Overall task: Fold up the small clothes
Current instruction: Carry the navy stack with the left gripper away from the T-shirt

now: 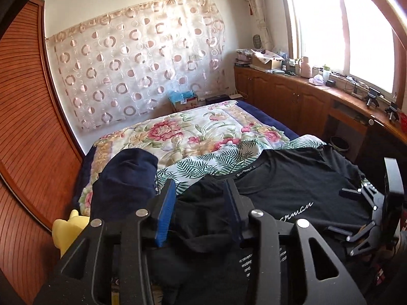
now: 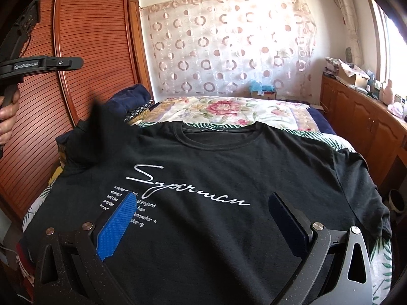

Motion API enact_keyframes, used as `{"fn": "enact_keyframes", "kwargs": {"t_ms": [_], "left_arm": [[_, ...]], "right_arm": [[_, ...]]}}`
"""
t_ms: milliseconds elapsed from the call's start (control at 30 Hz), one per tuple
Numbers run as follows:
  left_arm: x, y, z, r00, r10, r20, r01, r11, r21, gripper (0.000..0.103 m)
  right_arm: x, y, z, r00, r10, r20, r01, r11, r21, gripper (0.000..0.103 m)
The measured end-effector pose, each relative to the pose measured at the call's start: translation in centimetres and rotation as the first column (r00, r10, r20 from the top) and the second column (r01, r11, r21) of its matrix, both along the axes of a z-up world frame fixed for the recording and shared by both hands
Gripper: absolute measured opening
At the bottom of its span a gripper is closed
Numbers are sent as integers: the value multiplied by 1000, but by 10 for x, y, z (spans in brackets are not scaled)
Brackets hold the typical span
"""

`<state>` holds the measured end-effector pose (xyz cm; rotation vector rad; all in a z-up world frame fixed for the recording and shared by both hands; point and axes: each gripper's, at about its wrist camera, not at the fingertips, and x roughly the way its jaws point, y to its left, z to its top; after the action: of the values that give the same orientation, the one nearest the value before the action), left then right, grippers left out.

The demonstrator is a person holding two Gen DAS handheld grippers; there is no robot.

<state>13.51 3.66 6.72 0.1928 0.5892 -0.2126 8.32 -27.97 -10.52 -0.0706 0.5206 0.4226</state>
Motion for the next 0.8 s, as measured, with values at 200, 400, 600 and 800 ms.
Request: {"fn": "enact_keyframes", "kwargs": {"t_ms": [200,400,600,800], "left_arm": [[-7,30,-29,997,64,-46,-64,998,-13,43],[-6,51,-71,988,114,-104,-117,993,-22,43],[10,53,-94,985,94,-141,-99,995,-27,41],[28,51,-109,981,84,-173,-86,996,-8,27]], "right_arm": [[0,5,1,1000,5,-2,-5,1000,-7,103],[7,10,3,999,37,-16,-37,999,-26,102],[32,27,13,986,158,-50,-160,986,-42,83],[60,49,12,967,235,-98,-240,970,-44,61]]}}
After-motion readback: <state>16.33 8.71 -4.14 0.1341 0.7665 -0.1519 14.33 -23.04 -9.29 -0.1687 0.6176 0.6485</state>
